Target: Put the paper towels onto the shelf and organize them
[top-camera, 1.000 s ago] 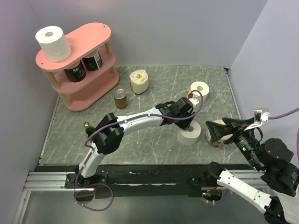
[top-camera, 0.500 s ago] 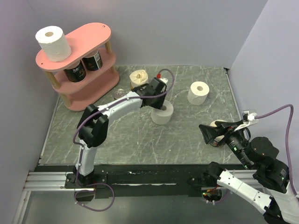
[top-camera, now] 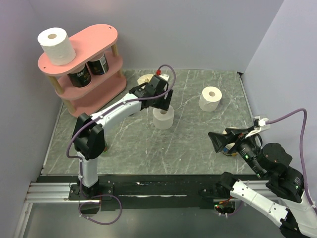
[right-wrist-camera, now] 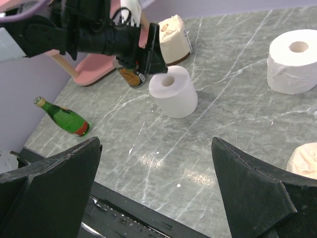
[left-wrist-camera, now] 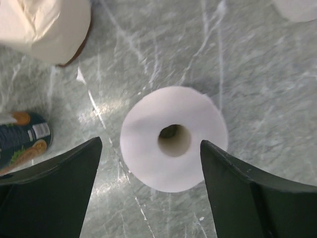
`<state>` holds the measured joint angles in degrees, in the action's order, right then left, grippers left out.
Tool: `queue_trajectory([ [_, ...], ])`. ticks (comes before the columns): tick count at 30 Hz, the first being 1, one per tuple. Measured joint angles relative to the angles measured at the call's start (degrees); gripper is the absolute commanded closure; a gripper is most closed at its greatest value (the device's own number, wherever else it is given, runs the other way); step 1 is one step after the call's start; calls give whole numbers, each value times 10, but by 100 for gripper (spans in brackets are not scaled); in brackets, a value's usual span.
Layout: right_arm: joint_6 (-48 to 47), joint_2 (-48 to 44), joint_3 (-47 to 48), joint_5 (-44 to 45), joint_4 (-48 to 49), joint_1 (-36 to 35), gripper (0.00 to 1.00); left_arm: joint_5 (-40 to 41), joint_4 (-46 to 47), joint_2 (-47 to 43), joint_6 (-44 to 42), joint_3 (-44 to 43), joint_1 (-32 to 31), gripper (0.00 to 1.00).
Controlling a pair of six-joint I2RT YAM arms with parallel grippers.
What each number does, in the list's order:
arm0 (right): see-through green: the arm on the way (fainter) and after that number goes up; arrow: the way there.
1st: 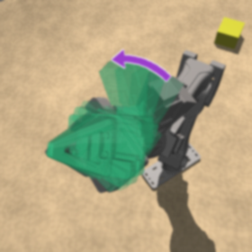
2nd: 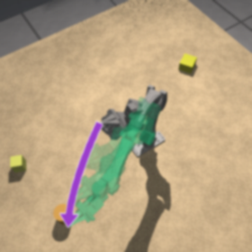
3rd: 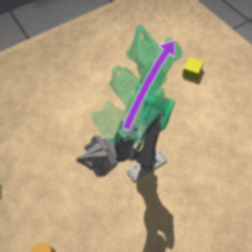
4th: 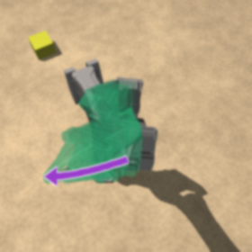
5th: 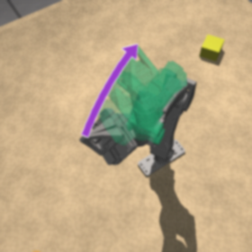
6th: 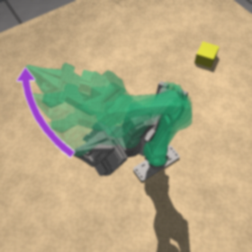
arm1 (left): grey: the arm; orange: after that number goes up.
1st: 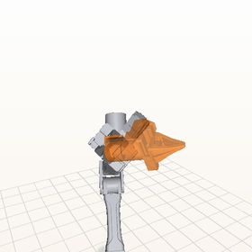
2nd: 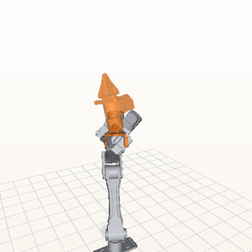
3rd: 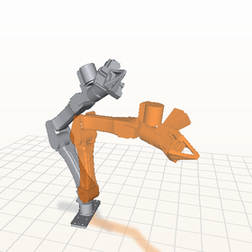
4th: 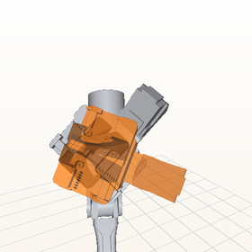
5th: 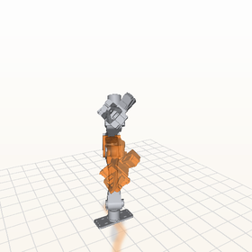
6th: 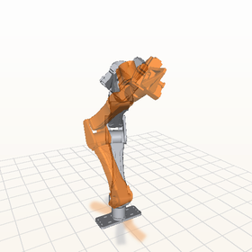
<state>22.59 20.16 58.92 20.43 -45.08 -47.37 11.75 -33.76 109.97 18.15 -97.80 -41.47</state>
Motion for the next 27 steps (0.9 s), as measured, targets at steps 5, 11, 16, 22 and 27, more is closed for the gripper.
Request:
queue_trajectory([
  [5,0,0,0,1,0,0,0,-29,-2,-3,-29,-28,-11,17],
  [11,0,0,0,1,0,0,0,-46,-14,7,-55,-40,-58,20],
  [16,1,0,1,2,-3,0,0,-53,-14,25,-64,-44,-75,21],
  [22,1,-2,2,10,-5,0,0,-44,-12,35,-65,-44,-67,23],
  [27,1,-3,2,10,-5,0,1,-43,-10,42,-65,-44,-66,24],
])
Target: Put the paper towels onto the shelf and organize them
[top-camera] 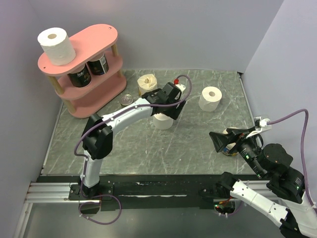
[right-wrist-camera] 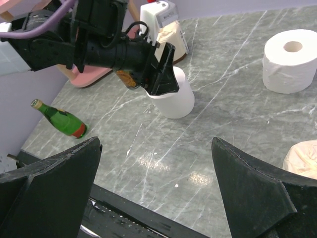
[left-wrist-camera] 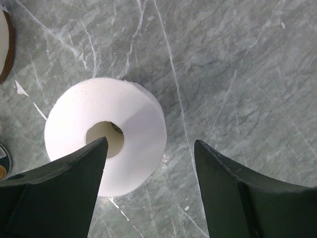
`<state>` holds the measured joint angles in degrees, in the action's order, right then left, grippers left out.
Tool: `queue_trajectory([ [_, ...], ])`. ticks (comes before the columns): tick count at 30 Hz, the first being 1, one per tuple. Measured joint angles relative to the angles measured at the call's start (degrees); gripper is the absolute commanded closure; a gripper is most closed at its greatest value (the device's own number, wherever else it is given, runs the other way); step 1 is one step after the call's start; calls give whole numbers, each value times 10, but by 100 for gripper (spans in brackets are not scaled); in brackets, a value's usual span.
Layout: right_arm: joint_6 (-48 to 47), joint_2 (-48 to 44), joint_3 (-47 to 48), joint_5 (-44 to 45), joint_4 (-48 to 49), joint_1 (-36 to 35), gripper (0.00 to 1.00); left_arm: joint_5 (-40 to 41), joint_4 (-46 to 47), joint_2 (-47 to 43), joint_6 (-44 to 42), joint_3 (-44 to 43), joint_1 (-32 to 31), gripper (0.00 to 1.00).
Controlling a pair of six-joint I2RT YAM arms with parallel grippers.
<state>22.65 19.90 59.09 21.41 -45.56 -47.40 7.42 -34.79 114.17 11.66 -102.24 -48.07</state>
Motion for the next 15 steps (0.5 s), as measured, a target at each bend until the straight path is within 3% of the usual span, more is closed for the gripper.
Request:
queue_trajectory([
  [11,0,-2,0,1,0,0,0,16,3,34,0,3,0,25],
  [15,-1,-4,0,2,0,0,1,24,7,45,0,3,0,33],
])
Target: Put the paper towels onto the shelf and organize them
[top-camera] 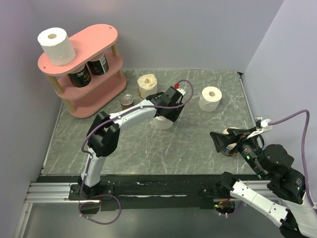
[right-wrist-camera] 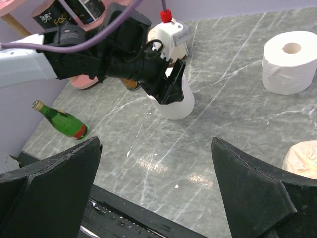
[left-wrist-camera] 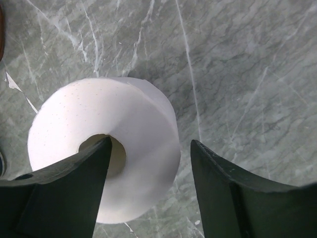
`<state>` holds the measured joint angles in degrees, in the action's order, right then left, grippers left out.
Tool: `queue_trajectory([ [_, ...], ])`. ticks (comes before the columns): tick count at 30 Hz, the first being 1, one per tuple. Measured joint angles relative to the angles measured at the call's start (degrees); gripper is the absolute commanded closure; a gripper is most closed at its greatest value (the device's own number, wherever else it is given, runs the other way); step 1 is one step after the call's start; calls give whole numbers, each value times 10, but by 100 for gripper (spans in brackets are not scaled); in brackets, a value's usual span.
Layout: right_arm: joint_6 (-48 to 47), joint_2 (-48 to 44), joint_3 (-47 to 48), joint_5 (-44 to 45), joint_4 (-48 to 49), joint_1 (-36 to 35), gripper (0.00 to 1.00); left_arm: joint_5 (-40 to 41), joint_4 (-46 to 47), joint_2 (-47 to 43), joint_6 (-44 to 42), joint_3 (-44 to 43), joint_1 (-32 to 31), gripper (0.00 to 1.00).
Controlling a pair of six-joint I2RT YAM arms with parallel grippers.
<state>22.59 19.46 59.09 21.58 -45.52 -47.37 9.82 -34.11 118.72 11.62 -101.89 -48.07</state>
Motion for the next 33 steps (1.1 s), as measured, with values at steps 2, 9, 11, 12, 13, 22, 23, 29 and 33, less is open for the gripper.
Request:
queue_trajectory([
  [2,0,0,0,0,0,0,1,4,5,5,-2,5,0,38],
  [9,-4,0,0,3,0,0,0,10,19,5,-4,19,0,57],
  [11,-6,0,0,3,0,0,1,14,17,4,-4,20,0,59],
  [12,-6,0,0,3,0,0,0,17,15,2,-4,20,0,59],
  [13,-6,0,0,4,0,0,0,20,10,0,-4,20,0,60],
  [22,-10,10,5,10,0,0,0,94,-99,-60,-46,-54,0,60],
  [23,-10,13,7,11,0,0,0,108,-109,-68,-52,-77,0,60],
  [29,-10,16,10,13,1,0,1,174,-136,-104,-106,-222,13,60],
  [33,-10,29,23,11,1,0,0,224,-131,-123,-156,-279,44,61],
])
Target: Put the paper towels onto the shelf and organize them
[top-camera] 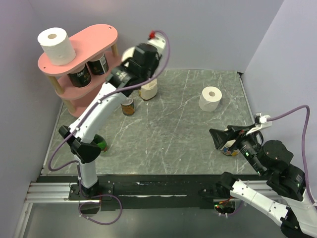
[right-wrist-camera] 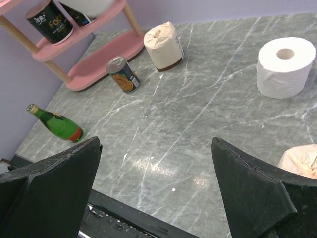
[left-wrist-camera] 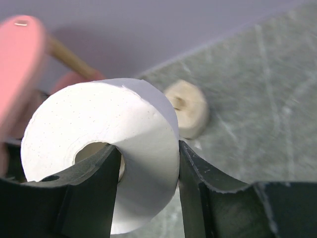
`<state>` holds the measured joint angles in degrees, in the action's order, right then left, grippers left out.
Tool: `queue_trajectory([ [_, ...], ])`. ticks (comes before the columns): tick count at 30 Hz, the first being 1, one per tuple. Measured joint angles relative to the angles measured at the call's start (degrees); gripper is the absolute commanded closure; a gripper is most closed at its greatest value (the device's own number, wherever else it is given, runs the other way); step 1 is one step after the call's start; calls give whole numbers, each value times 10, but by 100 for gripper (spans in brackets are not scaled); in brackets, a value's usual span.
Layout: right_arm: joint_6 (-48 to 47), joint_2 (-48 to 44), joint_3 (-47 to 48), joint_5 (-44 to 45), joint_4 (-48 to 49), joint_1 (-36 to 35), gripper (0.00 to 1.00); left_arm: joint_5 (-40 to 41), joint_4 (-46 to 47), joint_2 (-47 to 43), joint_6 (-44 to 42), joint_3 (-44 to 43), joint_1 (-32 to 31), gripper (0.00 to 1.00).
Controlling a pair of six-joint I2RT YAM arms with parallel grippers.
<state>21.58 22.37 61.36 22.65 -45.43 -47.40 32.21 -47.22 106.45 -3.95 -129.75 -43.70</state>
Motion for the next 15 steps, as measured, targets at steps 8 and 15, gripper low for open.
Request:
queue_trajectory([
  [8,0,29,16,-2,0,0,0,57,49,-8,-82,-25,79,61],
  [15,-2,46,32,-3,1,0,0,57,110,-10,-128,-25,123,62],
])
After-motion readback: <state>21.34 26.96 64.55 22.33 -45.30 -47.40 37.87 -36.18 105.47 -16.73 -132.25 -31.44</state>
